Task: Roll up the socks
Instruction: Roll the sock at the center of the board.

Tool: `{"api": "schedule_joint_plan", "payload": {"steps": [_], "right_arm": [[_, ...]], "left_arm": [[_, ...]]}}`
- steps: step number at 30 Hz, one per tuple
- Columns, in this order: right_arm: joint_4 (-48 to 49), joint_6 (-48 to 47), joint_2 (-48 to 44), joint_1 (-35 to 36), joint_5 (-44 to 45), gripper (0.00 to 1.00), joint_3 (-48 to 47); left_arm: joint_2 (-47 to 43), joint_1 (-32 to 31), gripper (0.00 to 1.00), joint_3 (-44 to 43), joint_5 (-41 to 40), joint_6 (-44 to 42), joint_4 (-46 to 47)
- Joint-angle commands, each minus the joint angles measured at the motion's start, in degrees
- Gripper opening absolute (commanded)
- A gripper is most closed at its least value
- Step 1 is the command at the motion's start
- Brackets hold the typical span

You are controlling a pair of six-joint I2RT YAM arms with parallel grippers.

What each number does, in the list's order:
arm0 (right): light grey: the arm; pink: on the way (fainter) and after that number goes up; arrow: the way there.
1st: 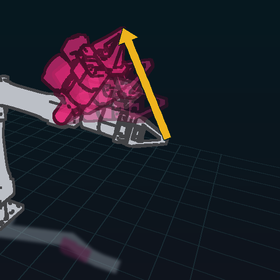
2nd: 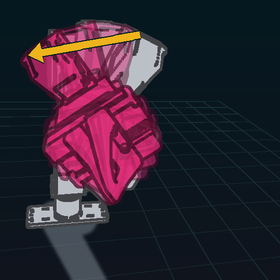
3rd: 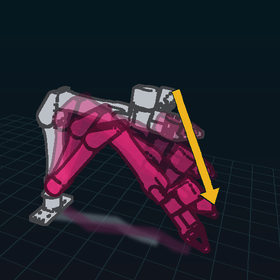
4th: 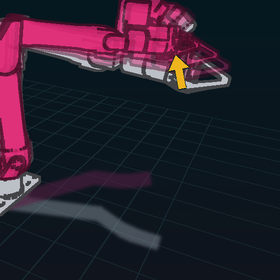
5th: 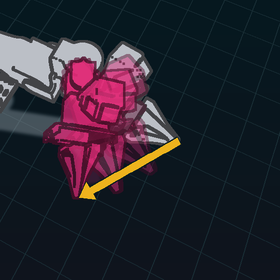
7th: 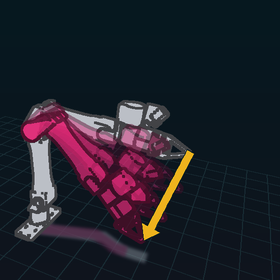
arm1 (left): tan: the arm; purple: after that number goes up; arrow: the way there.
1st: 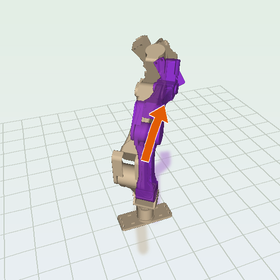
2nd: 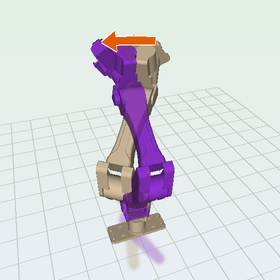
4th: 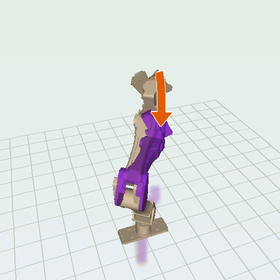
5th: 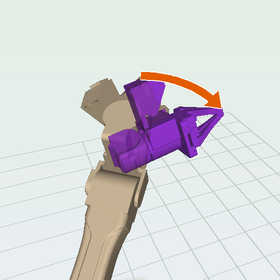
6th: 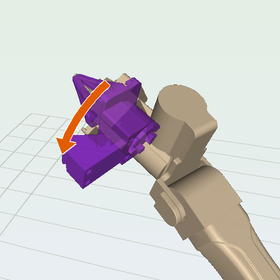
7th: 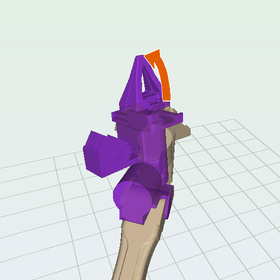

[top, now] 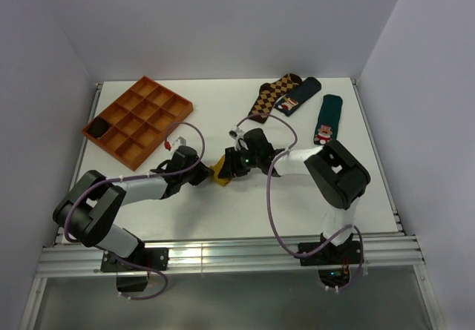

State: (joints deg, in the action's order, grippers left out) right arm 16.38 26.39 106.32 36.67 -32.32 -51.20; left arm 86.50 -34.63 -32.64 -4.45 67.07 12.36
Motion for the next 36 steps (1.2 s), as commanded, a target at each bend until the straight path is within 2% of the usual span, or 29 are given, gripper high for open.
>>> {"api": "schedule_joint_plan", "payload": {"steps": [1, 8, 21, 27, 36], "right_arm": [[-10.7, -8.4, -7.1, 3.2, 14.4, 0.46, 2.0], [-9.1, -15.3, -15.5, 10.7, 28.4, 0.54, 4.4], [-2.7, -23.0, -12.9, 19.2, 40.2, 0.55, 5.1], [5.4, -24.0, -11.5, 21.4, 39.9, 0.54, 8.0], [7.3, -23.8, -6.6, 22.7, 43.4, 0.52, 7.2]], "left_arm": [[0.2, -1.0, 0.02, -1.4, -3.5, -3.3, -8.7], [-0.1, -2.0, 0.01, -4.4, -4.5, -5.2, -12.2], [1.2, -2.5, 0.01, -7.0, -2.8, -5.8, -15.2], [1.3, -2.5, 0.01, -6.9, -1.9, -5.0, -14.6], [1.6, -2.5, 0.01, -7.0, -0.6, -4.7, -14.3]]}}
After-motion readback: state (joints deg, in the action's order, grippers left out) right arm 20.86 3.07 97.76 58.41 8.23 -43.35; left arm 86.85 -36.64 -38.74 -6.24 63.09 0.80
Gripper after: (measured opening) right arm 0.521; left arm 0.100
